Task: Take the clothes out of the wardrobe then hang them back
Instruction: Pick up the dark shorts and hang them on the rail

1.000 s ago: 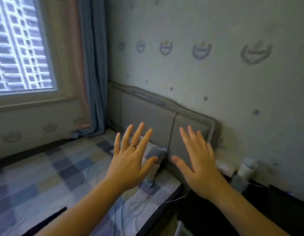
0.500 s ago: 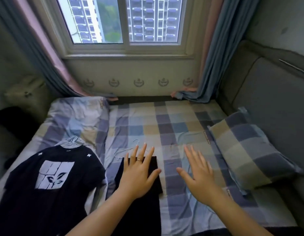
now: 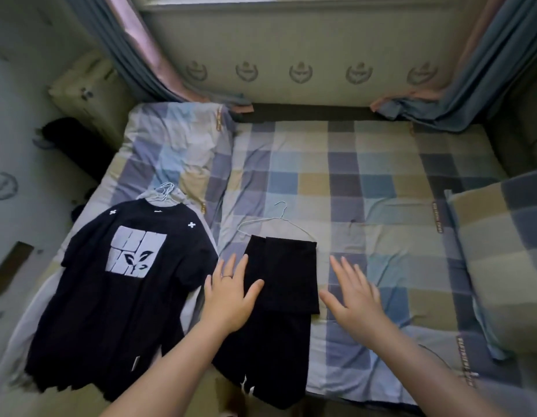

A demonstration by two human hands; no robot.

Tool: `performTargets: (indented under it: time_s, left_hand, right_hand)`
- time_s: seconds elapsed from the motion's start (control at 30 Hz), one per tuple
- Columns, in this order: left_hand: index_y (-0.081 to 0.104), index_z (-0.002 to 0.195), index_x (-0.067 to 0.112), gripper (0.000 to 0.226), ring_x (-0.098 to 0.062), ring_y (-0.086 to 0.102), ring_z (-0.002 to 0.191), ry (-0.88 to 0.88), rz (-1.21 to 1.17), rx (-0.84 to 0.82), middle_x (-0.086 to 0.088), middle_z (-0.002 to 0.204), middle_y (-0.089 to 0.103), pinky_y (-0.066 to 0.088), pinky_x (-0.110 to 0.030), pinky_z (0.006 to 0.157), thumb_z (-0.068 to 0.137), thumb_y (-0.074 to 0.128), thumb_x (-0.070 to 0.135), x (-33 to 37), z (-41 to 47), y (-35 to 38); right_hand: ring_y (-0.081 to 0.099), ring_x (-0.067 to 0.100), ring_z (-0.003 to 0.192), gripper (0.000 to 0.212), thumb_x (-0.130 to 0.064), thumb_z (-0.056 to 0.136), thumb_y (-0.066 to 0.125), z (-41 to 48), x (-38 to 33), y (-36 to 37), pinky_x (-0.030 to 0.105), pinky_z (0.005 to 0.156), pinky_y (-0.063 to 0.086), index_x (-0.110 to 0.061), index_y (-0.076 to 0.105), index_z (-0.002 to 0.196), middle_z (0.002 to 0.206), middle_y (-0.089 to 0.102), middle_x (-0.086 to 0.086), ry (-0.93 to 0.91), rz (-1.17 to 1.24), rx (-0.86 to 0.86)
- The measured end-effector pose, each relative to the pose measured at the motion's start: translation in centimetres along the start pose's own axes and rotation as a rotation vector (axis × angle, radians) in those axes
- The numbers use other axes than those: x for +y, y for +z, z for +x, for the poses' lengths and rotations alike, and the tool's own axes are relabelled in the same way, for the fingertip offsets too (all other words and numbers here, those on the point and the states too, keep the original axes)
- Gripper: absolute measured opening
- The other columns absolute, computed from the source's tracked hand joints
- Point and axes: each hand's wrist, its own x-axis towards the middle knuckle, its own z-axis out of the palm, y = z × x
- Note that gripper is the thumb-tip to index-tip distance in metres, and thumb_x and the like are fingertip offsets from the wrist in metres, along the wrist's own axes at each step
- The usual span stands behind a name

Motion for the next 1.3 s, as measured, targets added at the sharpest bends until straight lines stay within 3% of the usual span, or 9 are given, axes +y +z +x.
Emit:
performTargets:
  time_s: [0.23,0.43,0.73,0.93,1.0,1.07,1.13,1.2,1.3]
  left_hand:
    - [0.016,0.157,0.031,0.068,-0.02,0.003,0.152,-0.109,-0.079,-0.151,0.003,0.165,0.013,0.012,-0.047,0.122,0.098,0.035,0.059,-4.9,10.9,4.4]
    - [0.017,0.157,0.025,0.07,-0.02,0.01,0.151,-0.149,-0.17,-0.255,0.0,0.164,0.017,0.015,-0.044,0.122,0.099,0.04,0.055,-11.5,25.2,15.5]
    - [0.016,0.157,0.02,0.076,-0.032,0.021,0.148,-0.284,-0.38,-0.091,-0.006,0.163,0.021,0.019,-0.044,0.12,0.096,0.052,0.048,-20.1,43.0,29.8]
    - [0.027,0.153,0.011,0.079,-0.034,0.033,0.141,-0.201,-0.323,0.09,-0.019,0.153,0.033,0.026,-0.042,0.117,0.092,0.055,0.052,-21.5,50.0,29.5]
    - [0.044,0.14,0.005,0.071,-0.037,0.047,0.128,-0.241,-0.382,0.073,-0.023,0.138,0.048,0.037,-0.042,0.107,0.09,0.055,0.054,-20.8,51.6,28.4]
    - [0.058,0.112,0.004,0.055,-0.043,0.058,0.113,-0.275,-0.486,0.027,-0.024,0.109,0.062,0.046,-0.042,0.092,0.089,0.055,0.053,-19.8,52.3,27.4]
    - [0.062,0.103,0.007,0.05,-0.042,0.063,0.107,-0.3,-0.586,-0.035,-0.019,0.093,0.063,0.049,-0.041,0.089,0.086,0.057,0.054,-18.4,52.0,26.3]
    - [0.062,0.117,0.006,0.06,-0.037,0.063,0.111,-0.324,-0.655,-0.091,-0.016,0.105,0.065,0.05,-0.048,0.1,0.084,0.059,0.055,-17.1,51.1,25.0]
    - [0.059,0.13,0.008,0.066,-0.031,0.062,0.115,-0.337,-0.713,-0.104,-0.006,0.121,0.063,0.047,-0.05,0.105,0.083,0.06,0.055,-15.1,49.2,22.6]
  right_hand:
    - [-0.004,0.016,0.151,0.069,-0.055,0.098,0.037,10.1,2.5,5.7,0.05,0.12,0.005,-0.041,0.0,0.154,0.164,-0.001,-0.011,0.189,0.038,-0.056]
    - [0.018,0.016,0.148,0.068,-0.041,0.096,0.051,21.7,8.9,15.3,0.047,0.119,0.02,-0.03,0.019,0.155,0.161,0.023,-0.005,0.347,0.183,-0.012]
    - [0.021,0.022,0.148,0.069,-0.034,0.098,0.05,41.1,18.3,25.8,0.034,0.117,0.018,-0.019,0.015,0.156,0.161,0.022,0.004,0.482,0.235,0.132]
    - [0.048,0.03,0.126,0.056,-0.037,0.093,0.052,49.1,19.6,26.2,0.038,0.103,0.04,-0.014,0.041,0.143,0.137,0.05,0.011,0.552,0.361,0.25]
    - [0.055,0.024,0.097,0.023,-0.037,0.088,0.054,50.4,19.2,25.6,0.032,0.072,0.045,-0.023,0.058,0.105,0.107,0.055,0.006,0.615,0.553,0.281]
    - [0.053,0.02,0.071,0.012,-0.029,0.092,0.055,50.7,19.1,24.9,0.027,0.056,0.037,-0.019,0.055,0.085,0.089,0.053,0.007,0.678,0.755,0.295]
    - [0.049,0.016,0.06,0.007,-0.022,0.095,0.055,50.1,19.5,23.9,0.027,0.054,0.038,-0.016,0.055,0.09,0.086,0.051,0.007,0.732,0.859,0.324]
    - [0.049,0.013,0.061,0.01,-0.021,0.096,0.053,48.8,19.6,22.2,0.026,0.059,0.042,-0.013,0.053,0.103,0.087,0.05,0.003,0.769,0.948,0.346]
    - [0.054,0.013,0.074,0.007,-0.022,0.098,0.051,46.2,19.3,18.9,0.028,0.069,0.047,-0.016,0.054,0.097,0.091,0.053,0.0,0.823,1.045,0.352]
